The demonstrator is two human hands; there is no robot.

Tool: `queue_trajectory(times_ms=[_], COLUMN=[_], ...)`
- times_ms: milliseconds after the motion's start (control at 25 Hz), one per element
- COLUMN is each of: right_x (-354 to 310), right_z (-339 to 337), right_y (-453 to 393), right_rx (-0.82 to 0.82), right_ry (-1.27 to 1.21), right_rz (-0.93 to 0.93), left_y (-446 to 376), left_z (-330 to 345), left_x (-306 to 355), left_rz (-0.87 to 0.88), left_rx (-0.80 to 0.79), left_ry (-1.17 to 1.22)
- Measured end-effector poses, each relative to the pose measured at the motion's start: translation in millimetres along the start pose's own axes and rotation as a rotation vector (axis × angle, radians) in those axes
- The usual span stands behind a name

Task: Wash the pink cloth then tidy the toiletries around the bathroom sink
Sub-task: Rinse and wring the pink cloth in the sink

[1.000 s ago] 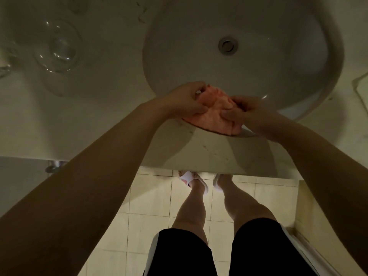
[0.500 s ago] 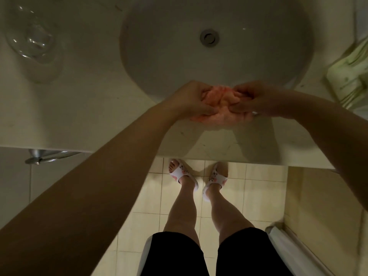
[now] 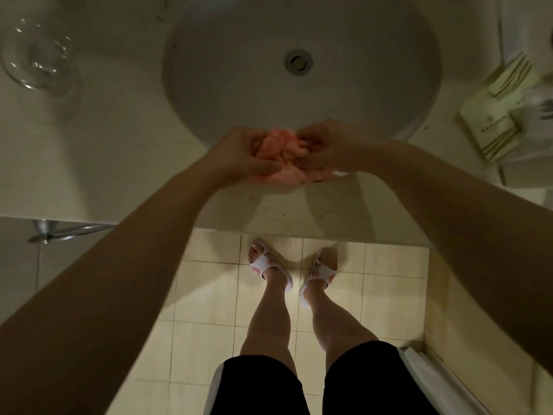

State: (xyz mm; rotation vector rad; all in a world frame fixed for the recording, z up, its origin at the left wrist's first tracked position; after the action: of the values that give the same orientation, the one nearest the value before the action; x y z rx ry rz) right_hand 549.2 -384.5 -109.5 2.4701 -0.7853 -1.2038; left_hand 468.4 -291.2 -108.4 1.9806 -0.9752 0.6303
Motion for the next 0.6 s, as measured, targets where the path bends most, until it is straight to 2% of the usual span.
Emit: queue_trajectory(times_ms=[120,240,440,600], right_x=[-12,8,59,70], right_z=[9,-1,-41,-52], right_y=[-7,3,30,31], right_rx=[0.03,0.023,-0.031,-0.034], right_ry=[-0.093,-0.051,0.003,0.058], right_rz=[-0.04,-0.027,0.036,0.054], left_y=[4,-2,-11,-15], left_z=[-22,-2,55,69], left_x=[-5,11,53,62], left_rz=[-0.006,0.003,0.039,0.016], left_rx=[0.027,-0.017,0.03,0.019], left_ry=[-0.104,-0.133,0.014,0.132])
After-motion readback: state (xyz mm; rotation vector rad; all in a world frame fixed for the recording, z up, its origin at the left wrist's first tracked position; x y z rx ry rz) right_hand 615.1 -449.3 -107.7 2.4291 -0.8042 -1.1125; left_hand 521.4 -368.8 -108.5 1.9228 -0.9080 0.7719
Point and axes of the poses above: each hand's wrist, its own y-axis away from the middle knuckle, its own z-axis out of the palm, x = y × z, the point moved 10 cm from there along -y, towards the middle knuckle, and after that the axes turned 8 degrees about x, right-handed, at the moved point
